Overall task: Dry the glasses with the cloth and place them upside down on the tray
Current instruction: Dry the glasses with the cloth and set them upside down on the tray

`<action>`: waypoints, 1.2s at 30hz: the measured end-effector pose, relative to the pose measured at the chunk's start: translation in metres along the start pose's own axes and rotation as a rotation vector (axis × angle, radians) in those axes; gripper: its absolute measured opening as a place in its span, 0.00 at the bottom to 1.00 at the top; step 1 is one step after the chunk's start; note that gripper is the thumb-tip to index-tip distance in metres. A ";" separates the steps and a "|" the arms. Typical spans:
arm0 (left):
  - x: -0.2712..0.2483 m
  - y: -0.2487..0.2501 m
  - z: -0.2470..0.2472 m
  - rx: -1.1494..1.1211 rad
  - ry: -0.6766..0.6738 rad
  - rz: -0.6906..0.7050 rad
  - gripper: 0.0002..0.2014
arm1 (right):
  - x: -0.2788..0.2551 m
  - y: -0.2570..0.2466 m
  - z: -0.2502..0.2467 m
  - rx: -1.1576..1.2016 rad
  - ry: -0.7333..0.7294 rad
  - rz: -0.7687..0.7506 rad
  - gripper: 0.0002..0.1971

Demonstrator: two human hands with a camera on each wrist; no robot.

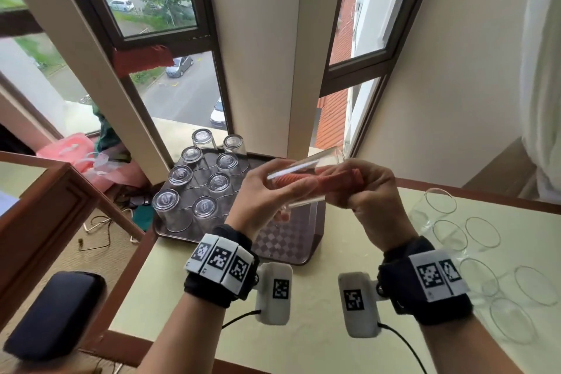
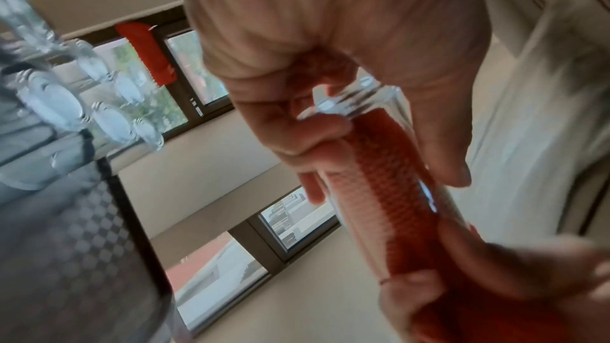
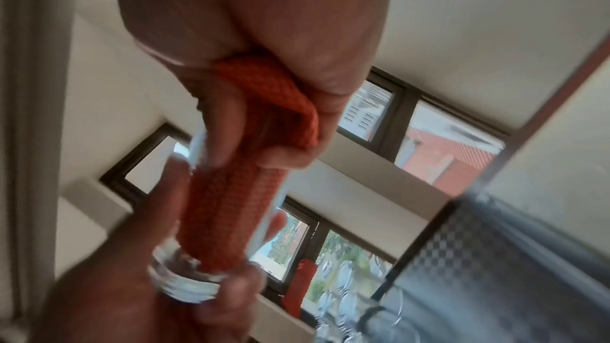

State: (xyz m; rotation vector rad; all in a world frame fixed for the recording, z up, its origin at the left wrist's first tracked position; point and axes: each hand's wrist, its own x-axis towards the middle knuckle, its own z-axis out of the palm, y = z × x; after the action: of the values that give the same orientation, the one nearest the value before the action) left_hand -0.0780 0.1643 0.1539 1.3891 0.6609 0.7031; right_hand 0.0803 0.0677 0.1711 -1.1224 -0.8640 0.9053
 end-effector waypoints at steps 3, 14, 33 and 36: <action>0.000 0.000 -0.003 0.097 0.006 0.100 0.33 | -0.001 -0.001 0.001 -0.065 -0.046 0.085 0.17; 0.007 -0.009 -0.001 -0.110 -0.020 -0.081 0.34 | 0.006 0.004 -0.001 -0.021 -0.007 0.036 0.20; 0.014 -0.004 0.008 0.070 -0.027 0.229 0.32 | 0.012 -0.010 -0.021 -0.015 -0.065 0.227 0.13; 0.010 -0.008 0.013 0.077 -0.057 0.262 0.36 | 0.009 -0.015 -0.030 -0.051 -0.077 0.236 0.16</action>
State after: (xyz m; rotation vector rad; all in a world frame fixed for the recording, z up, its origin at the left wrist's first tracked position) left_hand -0.0612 0.1639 0.1468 1.5787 0.4694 0.8478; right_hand 0.1136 0.0628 0.1802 -1.2583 -0.8329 1.1323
